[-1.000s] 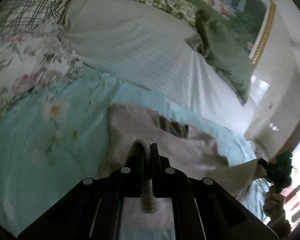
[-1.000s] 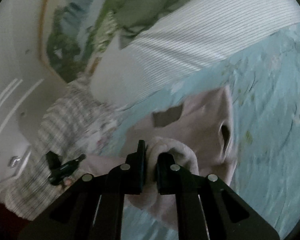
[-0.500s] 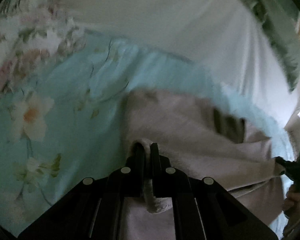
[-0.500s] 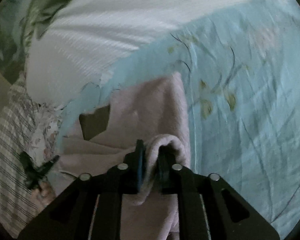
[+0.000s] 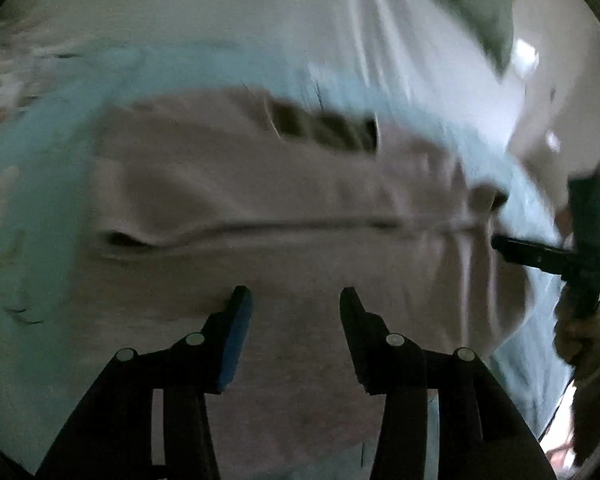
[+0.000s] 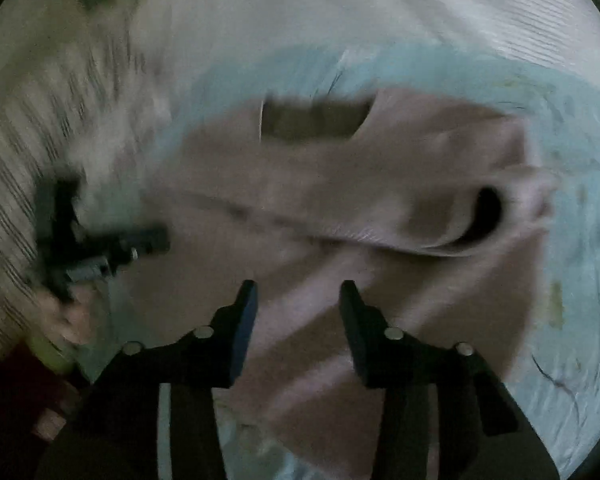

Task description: Fold small clothes

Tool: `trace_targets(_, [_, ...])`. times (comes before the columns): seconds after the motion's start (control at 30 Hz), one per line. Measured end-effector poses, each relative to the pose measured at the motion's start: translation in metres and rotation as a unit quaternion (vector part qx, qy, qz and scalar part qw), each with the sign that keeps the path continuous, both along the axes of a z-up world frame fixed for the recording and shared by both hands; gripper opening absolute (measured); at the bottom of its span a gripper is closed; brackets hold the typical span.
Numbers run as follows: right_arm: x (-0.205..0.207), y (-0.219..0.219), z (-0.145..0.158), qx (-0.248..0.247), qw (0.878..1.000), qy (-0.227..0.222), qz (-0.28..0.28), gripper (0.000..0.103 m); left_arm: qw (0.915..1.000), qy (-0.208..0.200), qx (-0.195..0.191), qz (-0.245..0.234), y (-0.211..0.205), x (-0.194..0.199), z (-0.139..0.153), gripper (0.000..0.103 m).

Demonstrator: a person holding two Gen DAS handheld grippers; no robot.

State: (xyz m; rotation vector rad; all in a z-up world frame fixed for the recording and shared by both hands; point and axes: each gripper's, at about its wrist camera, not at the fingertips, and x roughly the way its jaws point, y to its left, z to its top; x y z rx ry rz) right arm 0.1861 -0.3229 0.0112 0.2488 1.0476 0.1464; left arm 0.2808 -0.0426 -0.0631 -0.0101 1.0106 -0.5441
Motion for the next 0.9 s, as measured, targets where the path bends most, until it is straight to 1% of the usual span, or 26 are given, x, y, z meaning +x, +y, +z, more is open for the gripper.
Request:
trace_targets(0.03, [0.011,0.006,-0.009,-0.036,0.999,0.021,0.003,0.040,0.9996,0.011,0.026,-0.003,-0.008,0.006,-0.009,0.045])
trace_targets(0.07, [0.018,0.006,-0.014,-0.050,0.998,0.027,0.001,0.038,0.9989,0.018,0.042,-0.005,-0.012,0.014,-0.016,0.043])
trace_targets(0.1, [0.027,0.002,-0.017,-0.055,0.998,0.032,-0.003,0.037,0.9989,0.018,0.041,-0.009,-0.012,0.019,-0.017,0.042])
trace_targets(0.13, [0.036,-0.007,-0.018,-0.060,0.997,0.035,-0.017,0.037,0.9992,0.008,0.036,-0.015,-0.011,0.027,-0.012,0.041])
trace_targets(0.17, [0.046,-0.019,-0.019,-0.074,0.996,0.035,-0.036,0.037,0.9989,-0.003,0.045,-0.011,-0.011,0.035,-0.007,0.040])
trace_targets(0.23, [0.058,-0.040,-0.017,-0.091,0.993,0.025,-0.073,0.034,0.9962,-0.016,0.084,0.014,-0.009,0.061,-0.001,0.040])
trace_targets(0.27, [0.065,-0.058,-0.014,-0.091,0.990,0.010,-0.109,0.034,0.9952,-0.020,0.093,0.024,-0.008,0.071,0.000,0.040])
trace_targets(0.33, [0.070,-0.084,-0.008,-0.078,0.982,-0.013,-0.172,0.034,0.9913,-0.035,0.103,0.074,0.002,0.104,0.004,0.039])
trace_targets(0.37, [0.067,-0.101,-0.003,-0.069,0.973,-0.034,-0.217,0.034,0.9898,-0.036,0.098,0.097,0.008,0.118,0.006,0.039])
trace_targets(0.4, [0.064,-0.111,-0.001,-0.057,0.968,-0.049,-0.240,0.034,0.9873,-0.035,0.085,0.130,0.019,0.134,0.009,0.038])
trace_targets(0.47, [0.054,-0.123,0.005,-0.030,0.957,-0.072,-0.279,0.036,0.9834,-0.031,0.058,0.169,0.033,0.147,0.013,0.038])
trace_targets(0.5, [0.046,-0.125,0.008,-0.018,0.955,-0.078,-0.286,0.036,0.9816,-0.026,0.030,0.187,0.042,0.148,0.016,0.038])
trace_targets(0.57, [0.027,-0.115,0.015,0.003,0.956,-0.090,-0.277,0.037,0.9807,-0.018,0.002,0.195,0.049,0.139,0.021,0.040])
trace_targets(0.63, [0.008,-0.103,0.020,0.017,0.960,-0.100,-0.262,0.037,0.9815,-0.035,-0.004,0.188,0.048,0.107,0.026,0.050])
trace_targets(0.7, [-0.013,-0.082,0.022,0.034,0.963,-0.107,-0.245,0.037,0.9823,-0.041,-0.008,0.183,0.044,0.084,0.030,0.051])
trace_targets(0.8, [-0.040,-0.049,0.021,0.060,0.966,-0.107,-0.226,0.040,0.9839,-0.034,-0.049,0.168,0.049,0.030,0.032,0.053])
trace_targets(0.83, [-0.047,-0.040,0.020,0.068,0.967,-0.104,-0.221,0.041,0.9834,-0.028,-0.063,0.168,0.049,0.009,0.031,0.054])
trace_targets(0.9, [-0.062,-0.024,0.015,0.085,0.967,-0.101,-0.216,0.041,0.9819,-0.021,-0.086,0.167,0.048,-0.019,0.029,0.055])
